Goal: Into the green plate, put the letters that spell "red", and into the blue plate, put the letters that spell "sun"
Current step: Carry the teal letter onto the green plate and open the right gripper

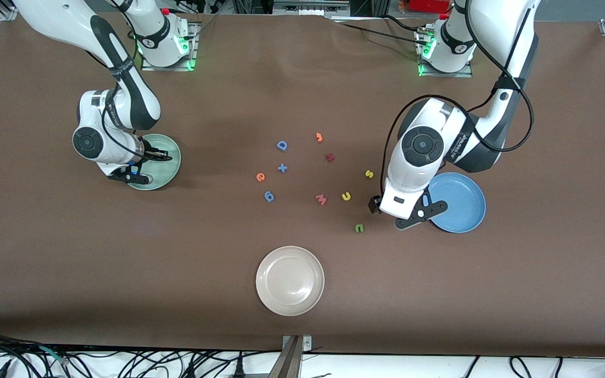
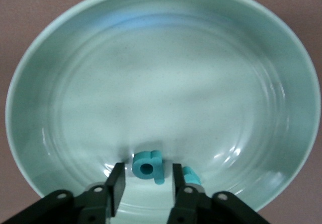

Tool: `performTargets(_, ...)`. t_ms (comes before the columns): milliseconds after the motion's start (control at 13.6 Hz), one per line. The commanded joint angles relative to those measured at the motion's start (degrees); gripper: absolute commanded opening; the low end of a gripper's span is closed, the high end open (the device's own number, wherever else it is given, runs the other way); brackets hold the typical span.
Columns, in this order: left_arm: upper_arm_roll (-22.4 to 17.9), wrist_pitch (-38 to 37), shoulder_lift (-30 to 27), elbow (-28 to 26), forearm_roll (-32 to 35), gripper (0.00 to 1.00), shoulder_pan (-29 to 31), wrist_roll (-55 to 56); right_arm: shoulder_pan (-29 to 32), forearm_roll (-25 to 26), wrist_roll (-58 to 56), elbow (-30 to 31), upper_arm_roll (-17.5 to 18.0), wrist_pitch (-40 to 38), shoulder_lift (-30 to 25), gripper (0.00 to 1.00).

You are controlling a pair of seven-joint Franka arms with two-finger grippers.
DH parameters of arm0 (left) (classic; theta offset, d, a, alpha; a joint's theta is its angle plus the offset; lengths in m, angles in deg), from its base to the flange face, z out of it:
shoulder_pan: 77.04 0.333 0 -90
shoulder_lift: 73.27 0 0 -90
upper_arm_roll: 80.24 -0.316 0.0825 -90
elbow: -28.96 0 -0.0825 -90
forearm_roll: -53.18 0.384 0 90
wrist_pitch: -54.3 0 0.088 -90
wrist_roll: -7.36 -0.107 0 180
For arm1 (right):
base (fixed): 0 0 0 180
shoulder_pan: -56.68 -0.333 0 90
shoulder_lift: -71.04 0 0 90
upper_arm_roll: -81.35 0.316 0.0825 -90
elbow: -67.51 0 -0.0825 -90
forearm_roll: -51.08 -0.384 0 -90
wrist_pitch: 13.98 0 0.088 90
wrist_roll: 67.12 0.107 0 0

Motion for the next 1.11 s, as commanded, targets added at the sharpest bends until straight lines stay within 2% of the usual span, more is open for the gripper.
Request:
performTargets(0,0.0,-0.5,2.3,3.0,-1.1,1.0,-0.2,-0.8,0.6,-0.9,-0.4,0.1,0.4,-0.2,-2.3,0.98)
performTargets(295,0.2,-0.5,4.2,4.6,-1.5,1.0,-0.4,-1.9,1.0,-0.9,-0.7,-4.0,0.4,-6.4,-5.1,0.99)
performTargets(664,0.3,-0.4,5.8,6.3,-1.5,1.0,-0.4,-1.9,3.1,-0.6,-0.9,-16.6,0.4,-23.7,-6.9,0.99)
performTargets(1032,0.5,1.9,9.9,10.1,-2.1,1.0,-0.3,-4.7,4.5,0.0,-0.7,-27.4,0.5,-33.0,-7.9,0.99)
